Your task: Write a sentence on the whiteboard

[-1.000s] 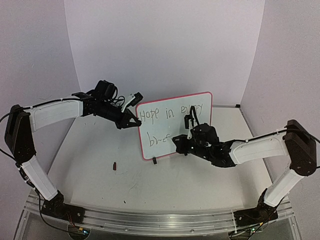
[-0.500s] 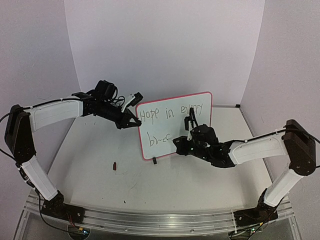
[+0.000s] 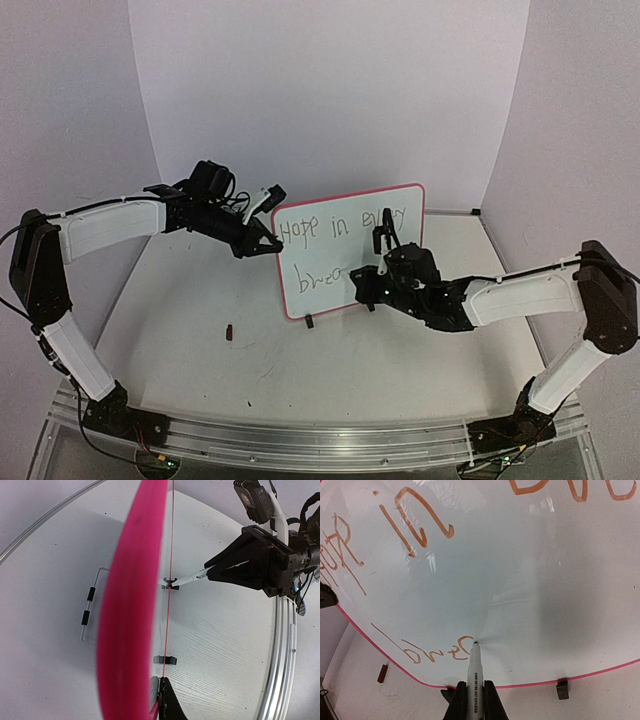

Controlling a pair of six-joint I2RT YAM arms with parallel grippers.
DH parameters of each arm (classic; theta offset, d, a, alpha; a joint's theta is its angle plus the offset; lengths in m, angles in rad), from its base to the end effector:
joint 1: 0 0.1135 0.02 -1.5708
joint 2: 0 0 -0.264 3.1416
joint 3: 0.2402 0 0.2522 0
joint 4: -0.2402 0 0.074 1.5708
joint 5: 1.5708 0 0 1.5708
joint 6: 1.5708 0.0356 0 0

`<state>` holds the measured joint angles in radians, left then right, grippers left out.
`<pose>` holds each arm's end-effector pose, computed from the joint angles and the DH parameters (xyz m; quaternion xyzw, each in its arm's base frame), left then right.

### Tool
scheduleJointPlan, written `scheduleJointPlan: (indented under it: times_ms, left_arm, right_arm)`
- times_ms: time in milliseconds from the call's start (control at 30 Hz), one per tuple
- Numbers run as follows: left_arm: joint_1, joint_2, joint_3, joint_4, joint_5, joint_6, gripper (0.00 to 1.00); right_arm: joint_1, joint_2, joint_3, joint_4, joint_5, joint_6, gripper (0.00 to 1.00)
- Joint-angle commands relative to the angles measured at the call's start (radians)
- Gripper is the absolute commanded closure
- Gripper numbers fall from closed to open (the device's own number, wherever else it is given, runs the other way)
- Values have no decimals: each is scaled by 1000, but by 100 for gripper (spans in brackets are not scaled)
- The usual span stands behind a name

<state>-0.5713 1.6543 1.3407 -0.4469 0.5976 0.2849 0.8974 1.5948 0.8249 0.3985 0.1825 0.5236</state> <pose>0.2991 -0.2161 0.2868 0.4702 0.7509 -0.3215 0.3342 0.2206 0.2661 0.2104 -0.1022 0.8173 0.3095 0.4751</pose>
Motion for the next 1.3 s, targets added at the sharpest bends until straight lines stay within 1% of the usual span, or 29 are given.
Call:
scheduleJointPlan:
  times_ms: [0, 433, 1267]
  left_arm:
    - [-6, 1, -9, -73, -85, 55, 100]
    - [-6, 3, -9, -74, -86, 56, 100]
    - [-6, -1, -9, -73, -84, 56, 100]
  right_arm:
    - [-3, -31, 35, 14, 28, -12, 100]
    - [-3, 23, -3, 14, 30, 28, 100]
    - [-4, 32, 6, -31, 73, 34, 100]
